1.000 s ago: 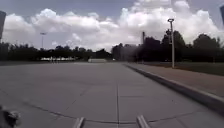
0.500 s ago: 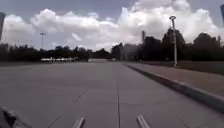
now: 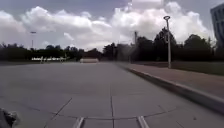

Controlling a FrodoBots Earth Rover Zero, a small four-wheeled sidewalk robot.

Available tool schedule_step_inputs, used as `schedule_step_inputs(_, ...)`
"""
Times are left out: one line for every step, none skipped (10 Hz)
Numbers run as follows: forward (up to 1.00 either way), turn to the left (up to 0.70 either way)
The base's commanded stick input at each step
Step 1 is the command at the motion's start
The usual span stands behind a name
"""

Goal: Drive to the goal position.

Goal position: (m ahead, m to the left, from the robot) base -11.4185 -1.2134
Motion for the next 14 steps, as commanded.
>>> schedule_step_inputs(0.70,0.00)
schedule_step_inputs(0.70,0.00)
schedule_step_inputs(0.70,0.00)
schedule_step_inputs(0.70,0.00)
schedule_step_inputs(0.70,0.00)
schedule_step_inputs(0.70,0.00)
schedule_step_inputs(0.70,0.00)
schedule_step_inputs(0.70,0.11)
schedule_step_inputs(0.70,0.27)
schedule_step_inputs(0.70,0.04)
schedule_step_inputs(0.70,0.00)
schedule_step_inputs(0.70,0.00)
schedule_step_inputs(0.70,0.00)
schedule_step_inputs(0.70,0.00)
